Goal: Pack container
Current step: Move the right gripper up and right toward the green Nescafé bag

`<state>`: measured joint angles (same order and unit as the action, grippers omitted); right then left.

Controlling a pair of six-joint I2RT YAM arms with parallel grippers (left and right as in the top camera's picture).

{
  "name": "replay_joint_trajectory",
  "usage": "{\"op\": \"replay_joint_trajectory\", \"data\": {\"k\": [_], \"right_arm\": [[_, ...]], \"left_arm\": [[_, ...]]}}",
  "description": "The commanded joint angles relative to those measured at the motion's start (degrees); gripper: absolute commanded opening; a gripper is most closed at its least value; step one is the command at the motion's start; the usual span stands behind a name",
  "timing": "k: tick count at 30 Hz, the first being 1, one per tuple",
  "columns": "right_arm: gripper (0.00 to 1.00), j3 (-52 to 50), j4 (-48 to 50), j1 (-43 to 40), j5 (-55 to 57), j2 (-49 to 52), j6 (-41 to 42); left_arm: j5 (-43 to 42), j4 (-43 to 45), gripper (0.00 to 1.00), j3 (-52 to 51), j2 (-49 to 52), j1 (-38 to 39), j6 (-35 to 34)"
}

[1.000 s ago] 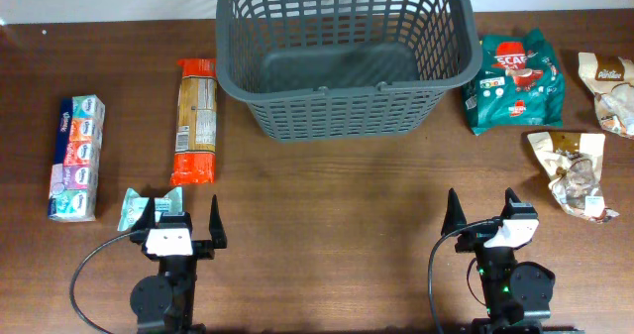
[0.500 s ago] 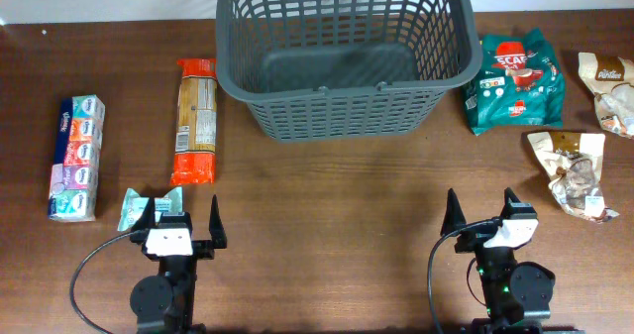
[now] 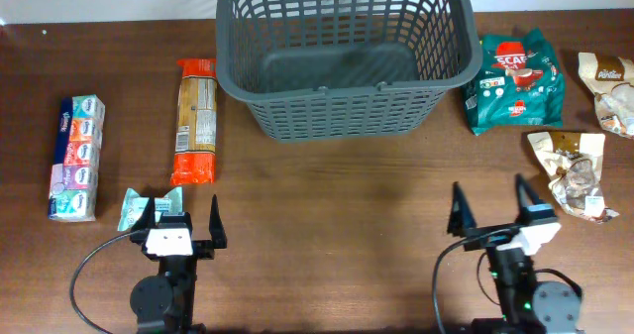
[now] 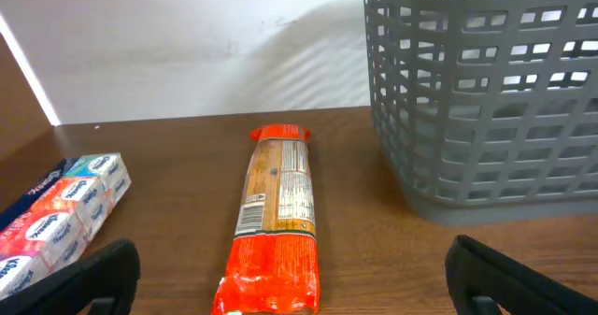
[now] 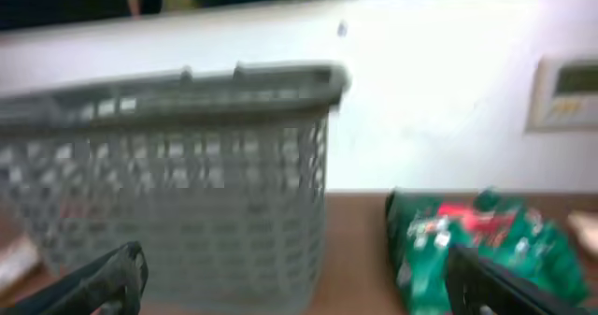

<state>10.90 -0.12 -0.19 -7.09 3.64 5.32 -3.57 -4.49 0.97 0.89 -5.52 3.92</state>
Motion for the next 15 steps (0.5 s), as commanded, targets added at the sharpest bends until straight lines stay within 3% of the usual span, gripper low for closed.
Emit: {"op": "replay_joint_trajectory", "data": {"k": [1,3,7,10,15], "right_arm": [[0.99,6.5,0.6,-0.2,6.3,5.7,-0.7],[0.99,11.5,1.8,-0.2,10.0,12.6,-1.2],[0.99,25.0,1.3,-0.3,15.4,30.2,-11.3],[0.99,39.3,-3.6,-0.3,24.9,44.9,-17.9],[0.99,64.5,-15.3,-0.3,33.3,64.3,-19.3]], "left_arm": [[0.6,0.1,0.99,-0.5,-0.5,0.3,0.9],[0.6,0.1,0.99,-0.5,-0.5,0.3,0.9],[0.6,0.1,0.99,-0.5,-0.5,0.3,0.9],[0.6,0.1,0.99,-0.5,-0.5,0.3,0.9],[0.6,0.1,0.99,-0.5,-0.5,0.3,0.9]]}}
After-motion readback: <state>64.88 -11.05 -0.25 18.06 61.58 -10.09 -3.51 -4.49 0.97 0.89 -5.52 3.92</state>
